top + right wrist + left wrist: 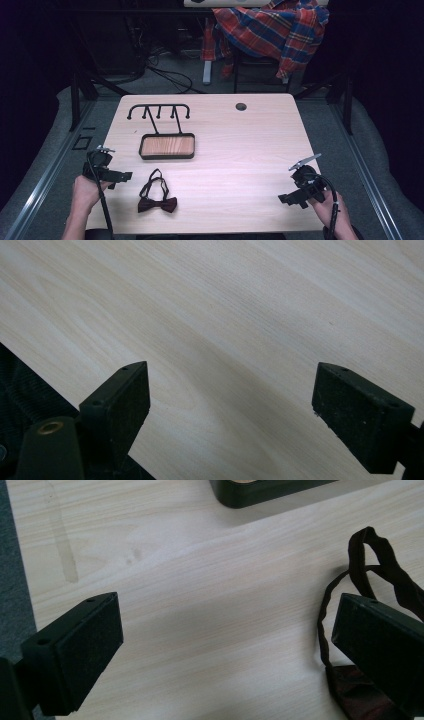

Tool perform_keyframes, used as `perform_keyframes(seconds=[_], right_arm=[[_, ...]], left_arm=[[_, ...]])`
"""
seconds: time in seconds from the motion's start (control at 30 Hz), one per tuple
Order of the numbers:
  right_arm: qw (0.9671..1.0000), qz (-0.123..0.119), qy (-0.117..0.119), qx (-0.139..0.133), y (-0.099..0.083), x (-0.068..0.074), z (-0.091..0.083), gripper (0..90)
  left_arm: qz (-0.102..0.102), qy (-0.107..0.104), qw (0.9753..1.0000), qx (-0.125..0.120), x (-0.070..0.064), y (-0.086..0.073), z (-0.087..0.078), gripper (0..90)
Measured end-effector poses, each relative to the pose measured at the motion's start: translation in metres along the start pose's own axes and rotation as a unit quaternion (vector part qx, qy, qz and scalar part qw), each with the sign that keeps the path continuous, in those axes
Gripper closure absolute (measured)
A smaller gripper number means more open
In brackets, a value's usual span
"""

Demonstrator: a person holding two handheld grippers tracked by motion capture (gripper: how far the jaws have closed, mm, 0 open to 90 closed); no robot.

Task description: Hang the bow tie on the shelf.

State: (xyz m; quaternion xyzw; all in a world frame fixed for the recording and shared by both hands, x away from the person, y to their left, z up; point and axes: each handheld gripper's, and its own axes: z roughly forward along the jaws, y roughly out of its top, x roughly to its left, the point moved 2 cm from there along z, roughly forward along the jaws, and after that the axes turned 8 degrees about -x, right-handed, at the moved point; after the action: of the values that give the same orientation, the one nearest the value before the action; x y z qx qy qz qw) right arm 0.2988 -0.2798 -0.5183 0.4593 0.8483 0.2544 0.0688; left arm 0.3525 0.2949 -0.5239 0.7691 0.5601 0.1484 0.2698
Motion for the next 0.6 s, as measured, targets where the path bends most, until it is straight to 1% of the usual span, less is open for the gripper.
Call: perform_keyframes(seconds=[0.07, 0.13, 0.23, 0.27, 0.3, 0.43, 0.5, 0.53, 0.6], right_arm=[[1.0, 0.0, 0.002, 0.002, 0.0, 0.0, 0.0, 15.3], [1.0, 0.002, 0.003, -0.001, 0.0, 0.001, 0.001, 15.3], [1.0, 0.001, 0.004, 0.003, 0.0, 0.001, 0.001, 15.3], [1.0, 0.002, 0.004, 0.001, 0.0, 0.001, 0.002, 15.3], [1.0, 0.002, 0.004, 0.001, 0.0, 0.001, 0.002, 15.3], [1.0, -0.004, -0.001, 0.005, 0.0, 0.001, 0.002, 15.3], [1.0, -0.004, 0.001, 0.007, 0.0, 0.001, 0.002, 15.3], [1.0, -0.001, 0.006, 0.003, 0.0, 0.002, 0.002, 15.3], [1.0, 0.001, 0.003, 0.003, 0.0, 0.002, 0.002, 15.3]], left_arm=[[0.002, -0.002, 1.0, -0.001, -0.001, 0.001, 0.001, 0.2], [0.003, -0.009, 1.0, -0.002, -0.004, 0.003, 0.001, 0.2], [0.011, -0.018, 0.9998, -0.001, -0.011, 0.006, 0.004, 0.1], [0.016, -0.025, 0.9995, 0.002, -0.016, 0.008, 0.007, 0.1], [0.016, -0.025, 0.9995, 0.002, -0.016, 0.008, 0.007, 0.1], [0.022, -0.041, 0.9989, 0.003, -0.025, 0.011, 0.012, 0.1], [0.028, -0.047, 0.9985, 0.004, -0.029, 0.012, 0.015, 0.1], [0.033, -0.052, 0.9981, 0.007, -0.032, 0.013, 0.017, 0.1], [0.044, -0.058, 0.9972, 0.013, -0.037, 0.014, 0.022, 0.1]])
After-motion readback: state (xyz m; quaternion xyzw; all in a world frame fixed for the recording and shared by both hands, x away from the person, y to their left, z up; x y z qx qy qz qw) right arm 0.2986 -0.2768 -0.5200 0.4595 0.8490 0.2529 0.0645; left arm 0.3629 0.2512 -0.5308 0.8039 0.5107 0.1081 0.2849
